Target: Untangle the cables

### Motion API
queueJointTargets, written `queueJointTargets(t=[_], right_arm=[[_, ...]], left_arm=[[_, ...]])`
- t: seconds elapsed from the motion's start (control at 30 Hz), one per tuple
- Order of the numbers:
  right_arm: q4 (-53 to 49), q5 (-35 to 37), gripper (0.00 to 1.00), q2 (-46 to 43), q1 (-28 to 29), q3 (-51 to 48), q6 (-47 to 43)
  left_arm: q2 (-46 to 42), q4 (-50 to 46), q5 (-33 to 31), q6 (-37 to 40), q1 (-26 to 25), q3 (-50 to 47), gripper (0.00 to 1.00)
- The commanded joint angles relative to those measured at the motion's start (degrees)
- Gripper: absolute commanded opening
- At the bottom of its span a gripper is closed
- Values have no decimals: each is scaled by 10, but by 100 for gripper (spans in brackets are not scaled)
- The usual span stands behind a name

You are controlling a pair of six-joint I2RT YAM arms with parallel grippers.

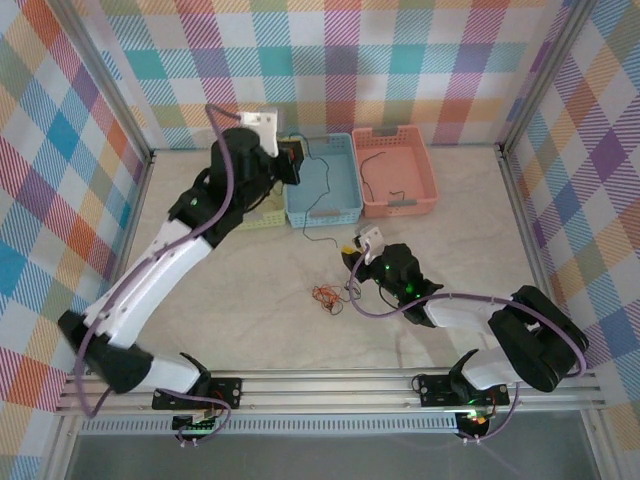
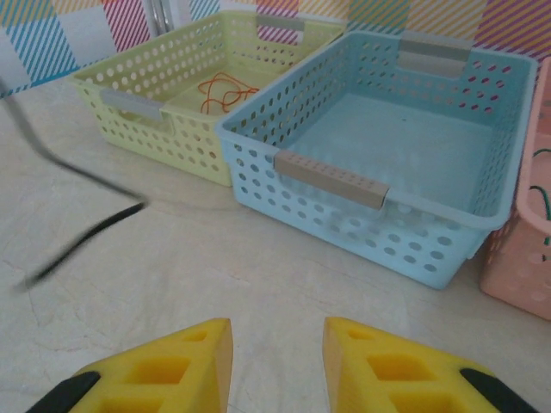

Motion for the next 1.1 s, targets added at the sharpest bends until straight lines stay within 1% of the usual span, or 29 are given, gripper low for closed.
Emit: queueJointTargets(t=[0.0,0.17,0.23,0.3,0.37,0.4,0.47,0.6,0.63,0.73,0.77,0.8,0.83,0.87,0.9,0.93,1.0,1.07], right_arm=[[15,13,34,-20,-4,-12,10],[7,15,34,-17,-7,-8,6],[7,12,34,-17,-8,-8,7],[5,6,34,-15,-8,-6,7],[3,6,34,-14,-9,-4,7],[2,6,34,-12,-9,-3,9],[0,0,34,-10,-10,-1,8],[-4,-3,34,-9,-10,2,9],[-4,-4,34,-9,-10,2,9],[-5,-6,34,-9,-10,2,10],[-5,-10,34,-9,-10,3,10],[-5,-11,35,-9,-10,3,11],[-5,-10,35,-10,-10,2,11],[-3,-10,35,-12,-10,0,10],[1,-10,35,-13,-10,-1,11],[5,-10,36,-14,-10,-3,11],[2,-7,36,-13,-10,-2,11],[0,-4,37,-16,-10,-2,11]], left_arm=[[82,-16,18,-19,32,98,0],[236,-53,22,-17,65,280,0],[313,-86,11,8,66,377,0],[397,-137,-5,15,73,511,0],[463,-159,-2,17,80,597,0],[489,-158,3,16,84,621,0],[521,-145,4,11,92,626,0],[571,-130,7,5,102,599,1],[584,-131,11,5,104,593,3],[613,-147,26,2,109,590,3],[620,-152,33,0,109,588,7],[622,-157,47,0,109,587,13],[622,-163,58,0,109,587,26],[618,-170,66,-3,108,587,44],[612,-176,68,-5,108,587,56],[603,-185,61,-11,107,587,70],[578,-206,46,-22,105,587,93],[544,-231,47,-14,103,585,94]])
